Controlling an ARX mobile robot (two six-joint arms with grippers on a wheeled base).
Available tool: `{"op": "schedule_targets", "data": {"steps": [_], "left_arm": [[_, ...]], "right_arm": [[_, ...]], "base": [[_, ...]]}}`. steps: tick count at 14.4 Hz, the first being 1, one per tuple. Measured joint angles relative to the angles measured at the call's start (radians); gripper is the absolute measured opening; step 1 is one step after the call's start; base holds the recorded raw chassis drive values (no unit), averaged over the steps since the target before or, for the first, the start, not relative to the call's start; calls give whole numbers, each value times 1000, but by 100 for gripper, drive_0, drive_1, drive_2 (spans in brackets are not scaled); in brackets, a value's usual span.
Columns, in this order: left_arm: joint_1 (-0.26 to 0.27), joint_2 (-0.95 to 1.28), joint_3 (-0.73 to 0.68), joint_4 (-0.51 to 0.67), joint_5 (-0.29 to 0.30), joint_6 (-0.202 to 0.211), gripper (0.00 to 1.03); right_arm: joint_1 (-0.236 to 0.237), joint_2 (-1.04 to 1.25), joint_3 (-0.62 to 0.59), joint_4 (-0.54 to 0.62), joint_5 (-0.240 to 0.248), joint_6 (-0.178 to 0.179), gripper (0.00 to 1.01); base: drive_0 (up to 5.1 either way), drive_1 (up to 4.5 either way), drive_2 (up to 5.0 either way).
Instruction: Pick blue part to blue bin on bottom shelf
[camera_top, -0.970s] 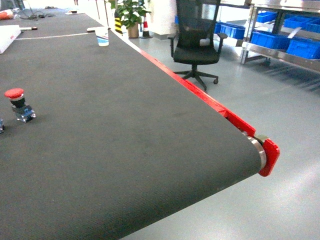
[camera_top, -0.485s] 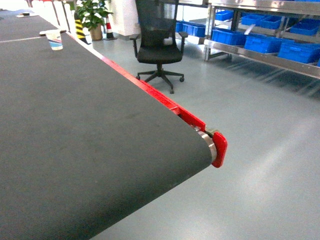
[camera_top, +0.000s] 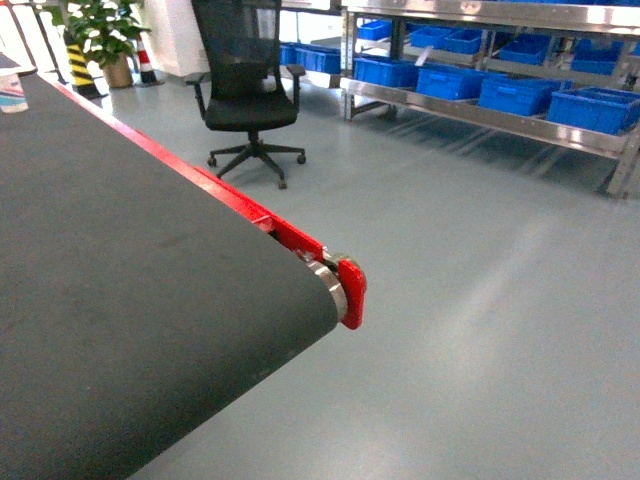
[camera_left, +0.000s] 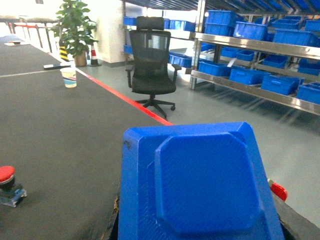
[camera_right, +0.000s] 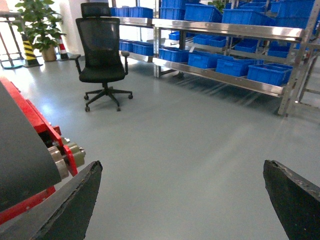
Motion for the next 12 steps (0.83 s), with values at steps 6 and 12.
{"op": "schedule_targets", "data": {"steps": [6, 12], "left_arm": [[0, 0, 0, -1, 0, 0, 44], [0, 0, 0, 0, 0, 0, 44]], "right_arm": [[0, 0, 0, 0, 0, 0, 98], [0, 0, 0, 0, 0, 0, 98]], "base": [[-160, -160, -160], [-159, -159, -159]]}}
